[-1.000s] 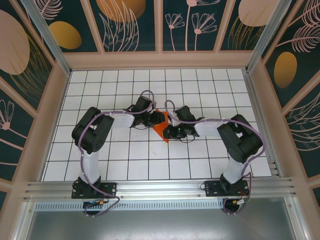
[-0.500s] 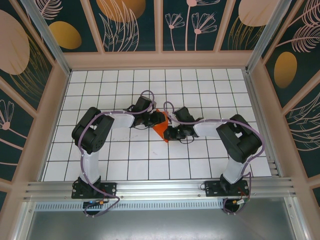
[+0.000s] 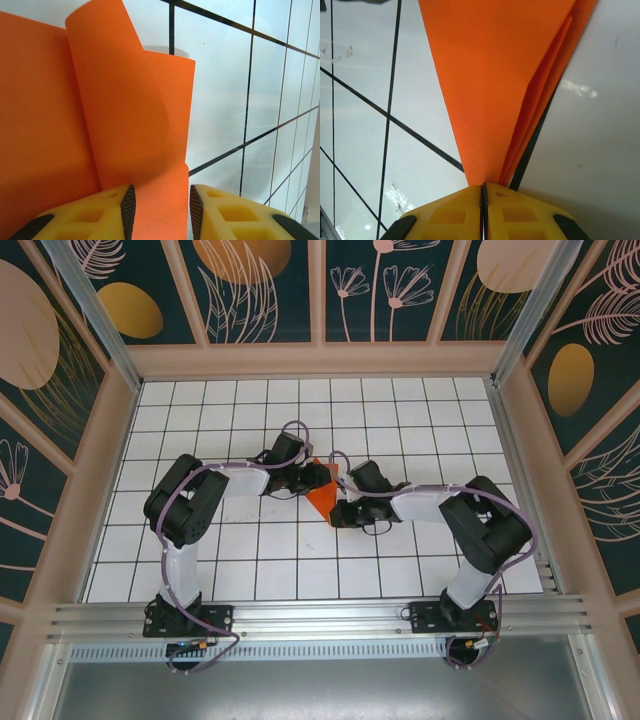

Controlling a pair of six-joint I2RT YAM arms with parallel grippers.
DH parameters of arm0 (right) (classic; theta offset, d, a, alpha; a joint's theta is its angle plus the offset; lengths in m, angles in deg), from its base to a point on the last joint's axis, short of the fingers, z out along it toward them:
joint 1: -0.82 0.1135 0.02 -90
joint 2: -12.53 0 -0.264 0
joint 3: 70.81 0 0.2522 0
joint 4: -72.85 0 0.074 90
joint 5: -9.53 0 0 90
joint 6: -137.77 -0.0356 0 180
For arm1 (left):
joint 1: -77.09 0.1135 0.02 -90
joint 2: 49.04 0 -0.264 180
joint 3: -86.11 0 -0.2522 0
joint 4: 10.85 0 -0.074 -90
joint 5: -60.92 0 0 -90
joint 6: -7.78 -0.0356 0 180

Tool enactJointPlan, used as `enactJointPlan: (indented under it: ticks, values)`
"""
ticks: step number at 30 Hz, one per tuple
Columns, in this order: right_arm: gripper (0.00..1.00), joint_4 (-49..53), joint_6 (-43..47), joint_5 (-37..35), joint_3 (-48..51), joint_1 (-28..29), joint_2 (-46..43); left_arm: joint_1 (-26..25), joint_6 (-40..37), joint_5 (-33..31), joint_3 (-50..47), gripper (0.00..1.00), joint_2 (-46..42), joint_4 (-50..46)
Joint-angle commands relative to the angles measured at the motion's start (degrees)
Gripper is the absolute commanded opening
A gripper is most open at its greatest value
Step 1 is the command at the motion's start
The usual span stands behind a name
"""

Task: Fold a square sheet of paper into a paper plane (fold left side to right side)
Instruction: Fourth fold the wing at the center of the table.

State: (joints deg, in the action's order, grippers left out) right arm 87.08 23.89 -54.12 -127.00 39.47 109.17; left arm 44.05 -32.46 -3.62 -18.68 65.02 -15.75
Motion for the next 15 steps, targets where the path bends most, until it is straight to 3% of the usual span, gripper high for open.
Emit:
enactJointPlan:
  ticks: [1, 11, 15]
  values:
    - [0.11, 10.9, 1.0, -0.1, 2.6, 1.2, -1.1, -0.2, -0.9, -4.5, -1.2, 0.37, 2.9, -4.3]
    - [0.13, 6.9, -0.8, 2.6, 0.5, -2.9, -13.4, -0.1, -0.8, -4.5, -1.7, 0.37, 2.0, -4.1]
    - [0.14, 4.4, -1.6, 1.9, -1.9, -3.0, -14.2, -0.1, -0.6, -4.3, -1.7, 0.37, 2.0, -4.0]
